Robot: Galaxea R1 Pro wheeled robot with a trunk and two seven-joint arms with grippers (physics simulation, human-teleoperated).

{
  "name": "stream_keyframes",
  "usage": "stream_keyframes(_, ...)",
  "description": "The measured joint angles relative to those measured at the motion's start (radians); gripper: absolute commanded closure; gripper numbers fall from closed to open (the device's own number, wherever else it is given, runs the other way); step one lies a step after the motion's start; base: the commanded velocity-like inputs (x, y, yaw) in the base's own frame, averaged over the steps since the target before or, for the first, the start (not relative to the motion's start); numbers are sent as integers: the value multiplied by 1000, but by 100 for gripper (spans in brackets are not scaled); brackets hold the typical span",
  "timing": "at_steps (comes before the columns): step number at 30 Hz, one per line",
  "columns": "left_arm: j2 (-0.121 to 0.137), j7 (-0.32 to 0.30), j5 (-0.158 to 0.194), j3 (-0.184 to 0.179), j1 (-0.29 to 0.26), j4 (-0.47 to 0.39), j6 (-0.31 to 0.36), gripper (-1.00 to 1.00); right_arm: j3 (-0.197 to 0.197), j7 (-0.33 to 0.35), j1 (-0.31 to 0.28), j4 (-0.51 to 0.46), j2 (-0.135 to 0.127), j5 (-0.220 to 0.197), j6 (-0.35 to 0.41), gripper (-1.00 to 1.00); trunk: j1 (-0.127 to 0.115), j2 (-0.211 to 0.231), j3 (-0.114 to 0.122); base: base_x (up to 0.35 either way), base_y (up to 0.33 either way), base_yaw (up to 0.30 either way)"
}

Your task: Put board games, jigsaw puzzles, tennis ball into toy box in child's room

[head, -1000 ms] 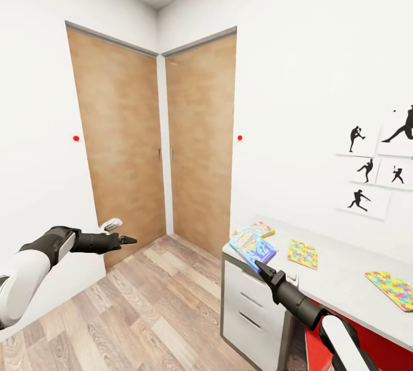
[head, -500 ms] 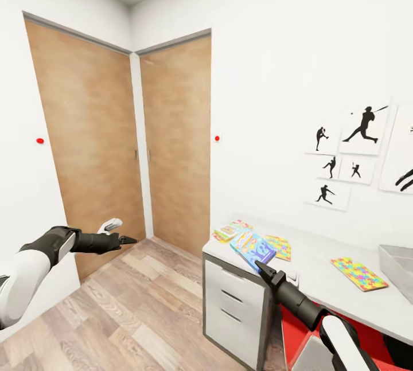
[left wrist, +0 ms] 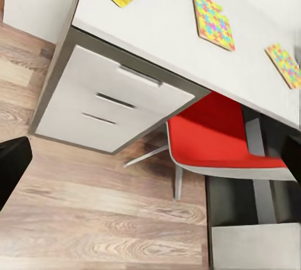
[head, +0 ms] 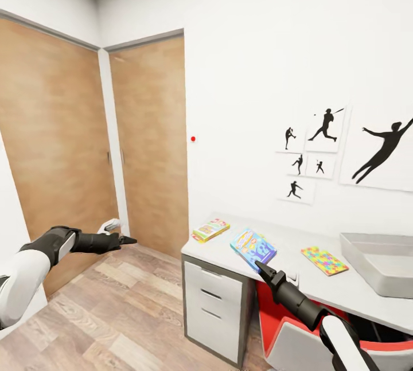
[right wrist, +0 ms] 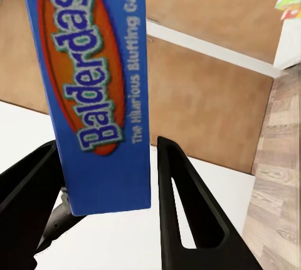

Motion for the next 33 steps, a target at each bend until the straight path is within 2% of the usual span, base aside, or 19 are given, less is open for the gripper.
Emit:
stream_keyframes(12, 0, 0, 0, 0, 0, 0, 0, -100, 0, 0, 0, 0, 0, 0, -1, 100, 0, 0, 0, 0, 0, -279)
stream_keyframes(25, 0, -1, 0, 0, 0, 0, 0, -100, 0, 0, -1, -1, 2, -3, -1, 100, 0, 0, 0, 0, 0, -31)
stream_keyframes(33, 0, -1, 0, 1, 0, 0, 0, -100, 0, 0, 0, 0, 4, -4, -1, 100, 0, 0, 6, 0, 0, -160)
